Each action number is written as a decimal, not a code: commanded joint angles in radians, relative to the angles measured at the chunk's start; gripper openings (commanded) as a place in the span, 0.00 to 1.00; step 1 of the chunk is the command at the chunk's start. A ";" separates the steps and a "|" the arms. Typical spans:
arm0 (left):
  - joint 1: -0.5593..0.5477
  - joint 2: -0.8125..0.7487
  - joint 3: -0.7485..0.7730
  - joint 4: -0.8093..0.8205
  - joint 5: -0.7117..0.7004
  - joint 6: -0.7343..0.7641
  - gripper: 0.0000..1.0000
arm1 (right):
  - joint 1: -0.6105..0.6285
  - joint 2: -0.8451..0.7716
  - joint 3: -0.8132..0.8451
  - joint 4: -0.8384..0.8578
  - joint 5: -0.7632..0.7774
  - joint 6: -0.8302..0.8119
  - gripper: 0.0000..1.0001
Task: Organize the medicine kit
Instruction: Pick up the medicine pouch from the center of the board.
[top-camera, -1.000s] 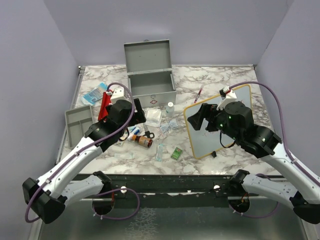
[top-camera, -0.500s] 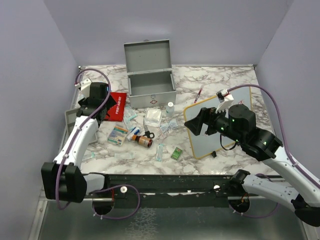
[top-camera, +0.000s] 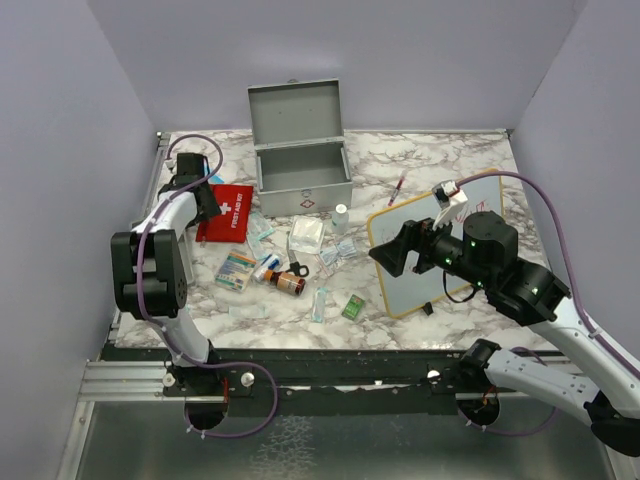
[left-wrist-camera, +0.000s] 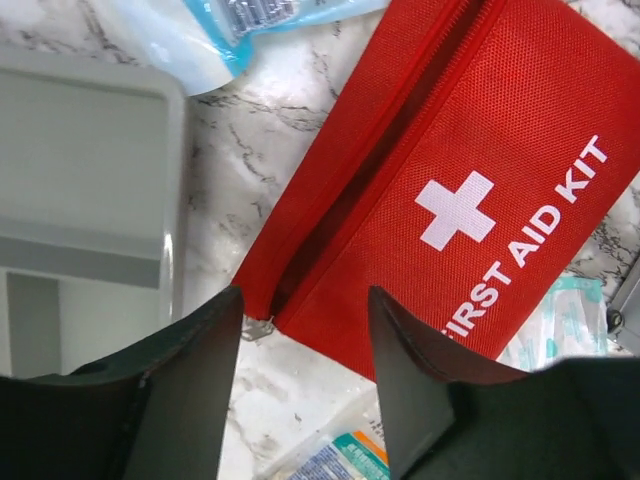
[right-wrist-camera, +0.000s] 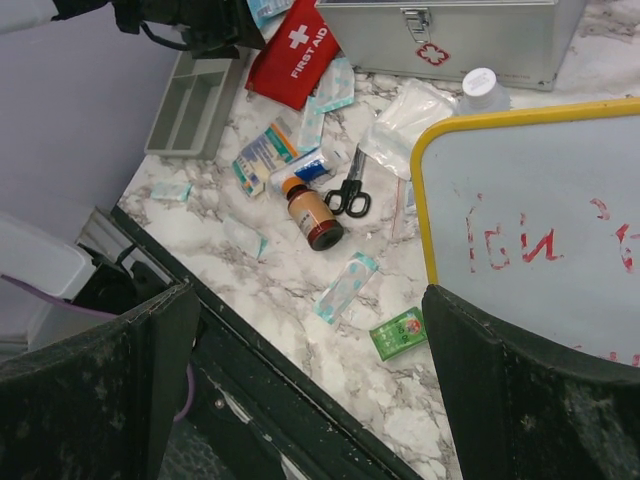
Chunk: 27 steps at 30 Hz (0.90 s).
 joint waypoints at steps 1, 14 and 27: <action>-0.001 0.074 0.070 -0.005 0.053 0.110 0.50 | 0.006 -0.009 -0.007 0.013 -0.020 -0.045 1.00; 0.000 0.181 0.129 -0.032 -0.045 0.201 0.36 | 0.006 0.031 0.000 0.035 -0.021 -0.052 0.99; -0.001 0.231 0.180 -0.053 -0.062 0.202 0.09 | 0.006 0.029 -0.004 0.029 0.005 -0.050 0.99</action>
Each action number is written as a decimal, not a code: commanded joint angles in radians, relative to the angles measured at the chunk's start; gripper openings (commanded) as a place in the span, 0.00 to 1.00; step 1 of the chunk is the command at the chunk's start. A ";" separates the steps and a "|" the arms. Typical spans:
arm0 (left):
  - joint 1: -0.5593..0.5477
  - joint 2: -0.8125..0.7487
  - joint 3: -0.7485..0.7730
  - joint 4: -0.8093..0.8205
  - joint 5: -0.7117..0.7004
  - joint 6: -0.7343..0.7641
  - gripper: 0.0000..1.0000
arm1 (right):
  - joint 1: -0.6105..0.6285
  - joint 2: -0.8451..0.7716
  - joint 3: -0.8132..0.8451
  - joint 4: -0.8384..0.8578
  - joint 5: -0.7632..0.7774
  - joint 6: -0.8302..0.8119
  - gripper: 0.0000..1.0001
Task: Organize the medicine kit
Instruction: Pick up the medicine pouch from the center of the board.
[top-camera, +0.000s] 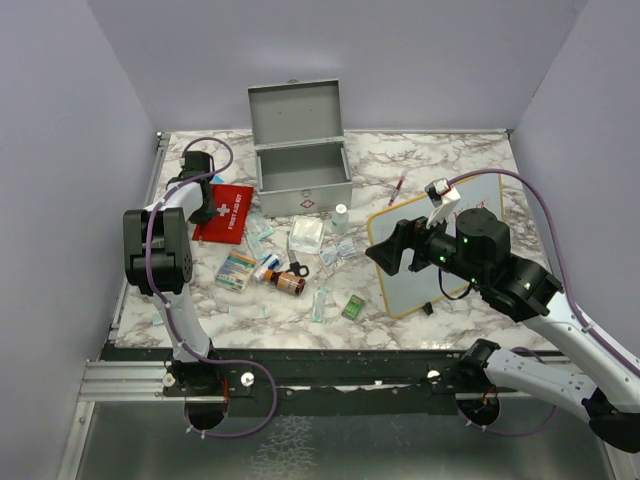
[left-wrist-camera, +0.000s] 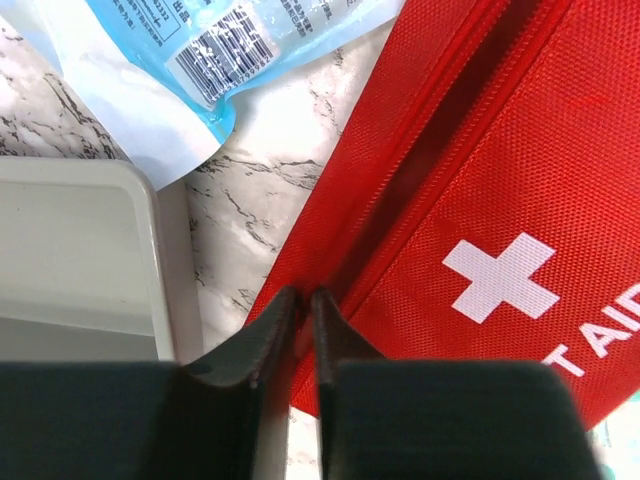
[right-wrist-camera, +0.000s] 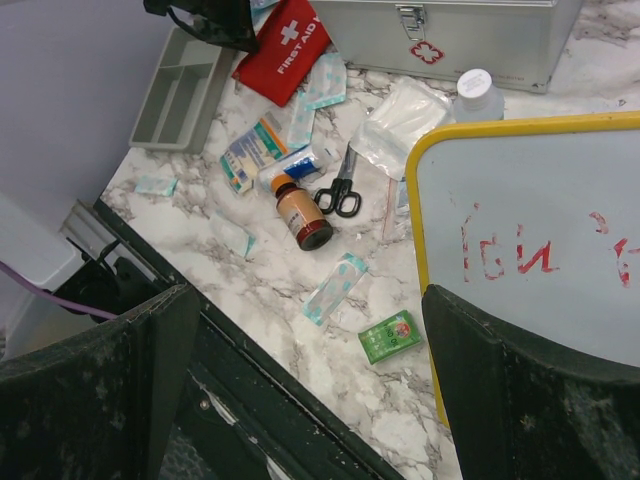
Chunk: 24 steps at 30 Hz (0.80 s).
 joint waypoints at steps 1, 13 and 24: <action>-0.002 -0.004 0.046 -0.045 -0.021 -0.001 0.05 | 0.006 -0.008 -0.007 0.015 0.006 -0.006 0.99; -0.003 -0.171 0.059 -0.123 0.039 -0.079 0.00 | 0.006 -0.001 0.040 0.036 0.050 -0.072 0.99; -0.002 -0.326 0.006 -0.152 0.090 -0.168 0.00 | 0.005 0.052 0.108 -0.014 0.194 0.018 0.98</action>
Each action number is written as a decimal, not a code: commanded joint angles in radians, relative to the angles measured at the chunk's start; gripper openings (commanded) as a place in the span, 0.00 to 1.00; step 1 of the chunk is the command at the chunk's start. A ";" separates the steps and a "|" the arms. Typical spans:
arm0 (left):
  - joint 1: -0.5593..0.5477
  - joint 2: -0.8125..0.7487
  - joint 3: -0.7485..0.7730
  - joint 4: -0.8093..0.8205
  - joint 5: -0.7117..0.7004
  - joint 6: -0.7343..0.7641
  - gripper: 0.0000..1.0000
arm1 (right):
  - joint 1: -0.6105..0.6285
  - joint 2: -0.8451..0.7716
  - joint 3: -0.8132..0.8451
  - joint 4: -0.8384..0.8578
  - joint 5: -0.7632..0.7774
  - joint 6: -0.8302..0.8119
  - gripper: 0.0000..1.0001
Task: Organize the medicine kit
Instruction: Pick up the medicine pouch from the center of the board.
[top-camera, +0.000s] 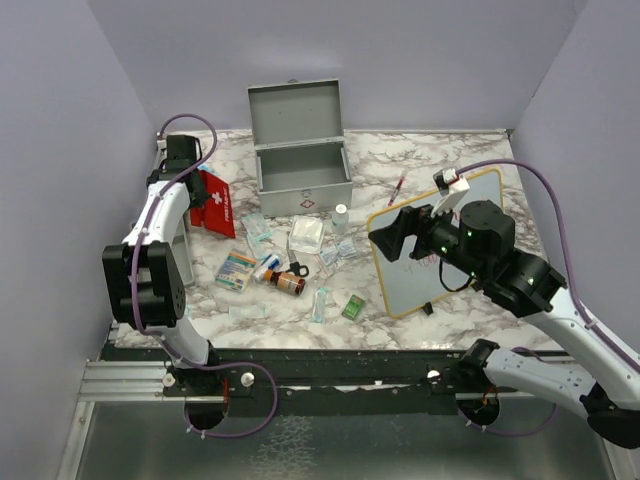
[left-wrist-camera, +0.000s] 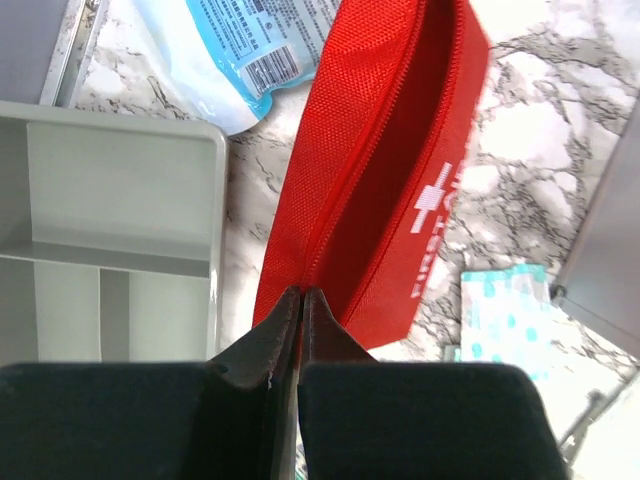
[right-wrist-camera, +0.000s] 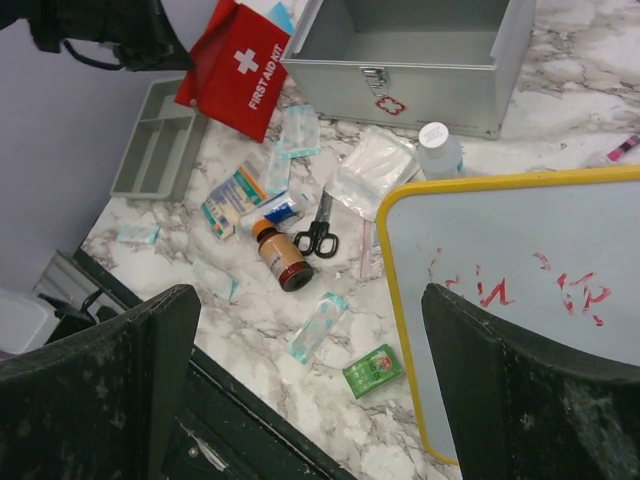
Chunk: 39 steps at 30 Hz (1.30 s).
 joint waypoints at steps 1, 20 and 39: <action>-0.002 -0.098 -0.021 -0.034 0.057 -0.063 0.00 | 0.006 0.049 0.072 -0.045 0.128 0.062 0.98; -0.001 -0.281 -0.131 -0.058 0.199 -0.060 0.00 | 0.006 0.233 0.127 0.043 0.043 0.179 0.93; -0.003 -0.420 -0.118 -0.113 0.334 -0.065 0.00 | 0.006 0.723 0.426 0.163 -0.119 0.489 0.79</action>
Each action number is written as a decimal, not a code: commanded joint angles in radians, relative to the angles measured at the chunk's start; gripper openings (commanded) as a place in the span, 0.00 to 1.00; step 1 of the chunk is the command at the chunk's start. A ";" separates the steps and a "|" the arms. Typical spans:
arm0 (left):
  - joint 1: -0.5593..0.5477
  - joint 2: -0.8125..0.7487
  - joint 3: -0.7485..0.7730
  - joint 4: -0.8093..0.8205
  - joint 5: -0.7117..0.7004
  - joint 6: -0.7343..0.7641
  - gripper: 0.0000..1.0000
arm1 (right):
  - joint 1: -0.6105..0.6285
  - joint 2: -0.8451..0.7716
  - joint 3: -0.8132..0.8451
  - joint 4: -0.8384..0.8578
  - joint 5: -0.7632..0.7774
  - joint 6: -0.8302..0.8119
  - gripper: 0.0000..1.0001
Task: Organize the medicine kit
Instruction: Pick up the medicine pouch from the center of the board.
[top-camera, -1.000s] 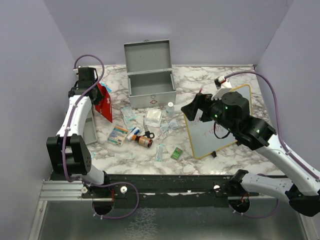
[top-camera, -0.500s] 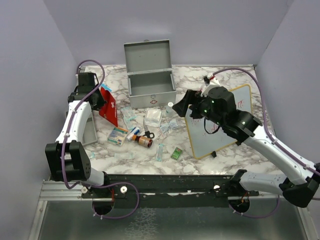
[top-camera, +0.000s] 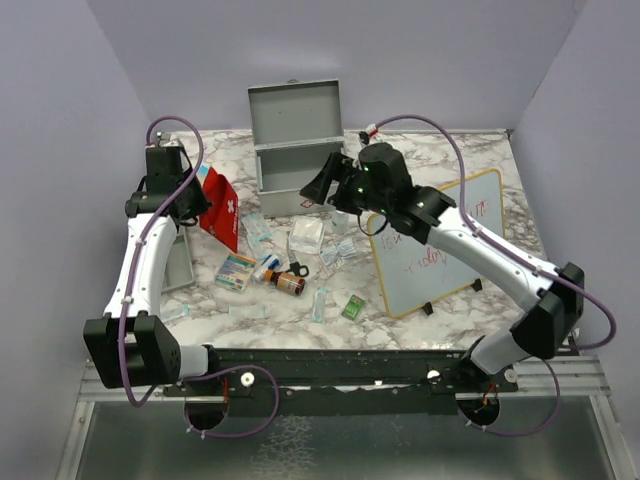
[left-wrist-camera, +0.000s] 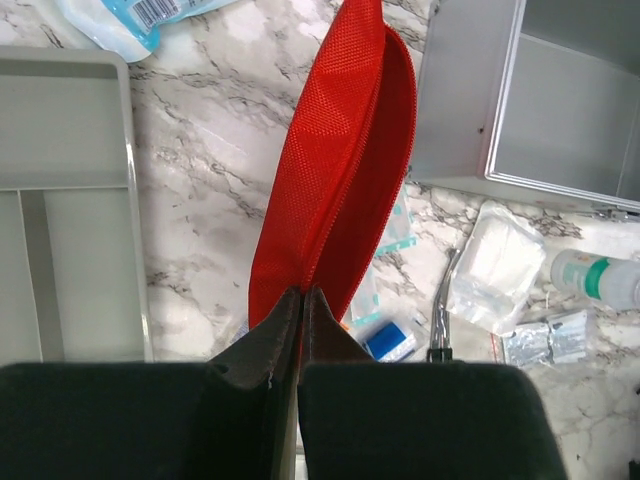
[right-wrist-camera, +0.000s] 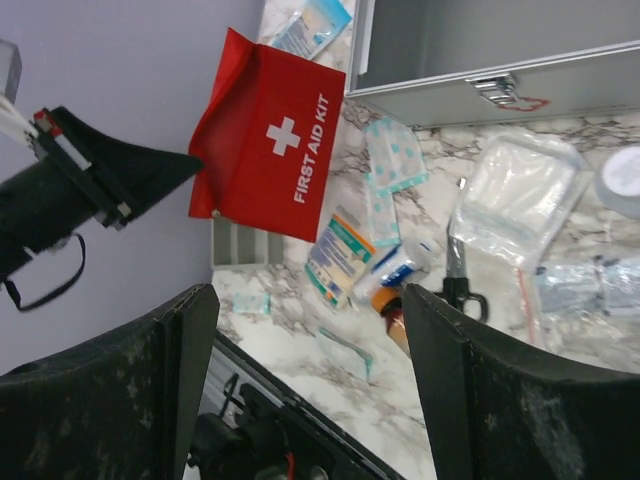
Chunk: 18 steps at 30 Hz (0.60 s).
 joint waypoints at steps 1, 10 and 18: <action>-0.003 -0.059 0.001 -0.026 0.075 -0.008 0.00 | 0.007 0.147 0.133 -0.001 -0.068 0.130 0.78; -0.031 -0.125 -0.046 -0.037 0.138 -0.007 0.00 | 0.062 0.360 0.332 -0.046 0.003 0.159 0.70; -0.047 -0.160 -0.057 -0.042 0.165 -0.014 0.00 | 0.106 0.530 0.488 -0.112 0.011 0.193 0.63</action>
